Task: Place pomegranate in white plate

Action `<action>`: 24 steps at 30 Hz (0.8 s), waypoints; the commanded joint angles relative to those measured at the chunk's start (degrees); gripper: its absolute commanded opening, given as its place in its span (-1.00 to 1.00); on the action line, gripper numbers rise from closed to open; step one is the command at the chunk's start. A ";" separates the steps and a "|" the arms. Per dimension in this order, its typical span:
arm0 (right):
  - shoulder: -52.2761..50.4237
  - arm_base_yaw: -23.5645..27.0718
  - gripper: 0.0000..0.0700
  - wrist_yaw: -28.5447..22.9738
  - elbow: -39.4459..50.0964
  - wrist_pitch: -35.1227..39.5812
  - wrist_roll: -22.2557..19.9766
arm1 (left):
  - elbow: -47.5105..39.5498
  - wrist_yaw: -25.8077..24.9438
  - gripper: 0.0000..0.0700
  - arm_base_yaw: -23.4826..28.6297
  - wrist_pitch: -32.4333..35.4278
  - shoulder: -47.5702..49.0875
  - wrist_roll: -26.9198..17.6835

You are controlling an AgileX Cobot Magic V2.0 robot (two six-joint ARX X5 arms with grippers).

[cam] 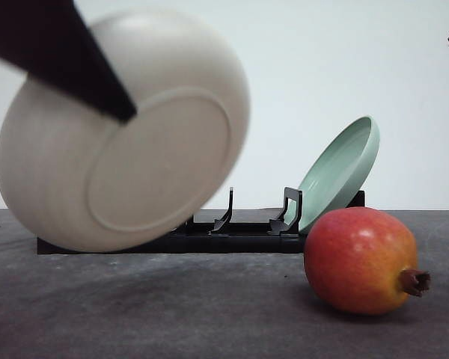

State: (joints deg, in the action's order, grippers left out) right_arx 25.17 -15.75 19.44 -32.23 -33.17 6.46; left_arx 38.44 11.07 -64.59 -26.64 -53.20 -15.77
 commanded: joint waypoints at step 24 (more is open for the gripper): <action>0.17 -0.25 0.22 0.02 -1.01 0.48 0.37 | 1.30 17.42 0.08 -6.14 -0.16 -23.89 -10.89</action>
State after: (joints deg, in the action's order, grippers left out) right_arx 25.17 -15.75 19.44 -32.23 -33.17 6.46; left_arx 38.51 28.25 -69.91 -26.77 -76.51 -30.29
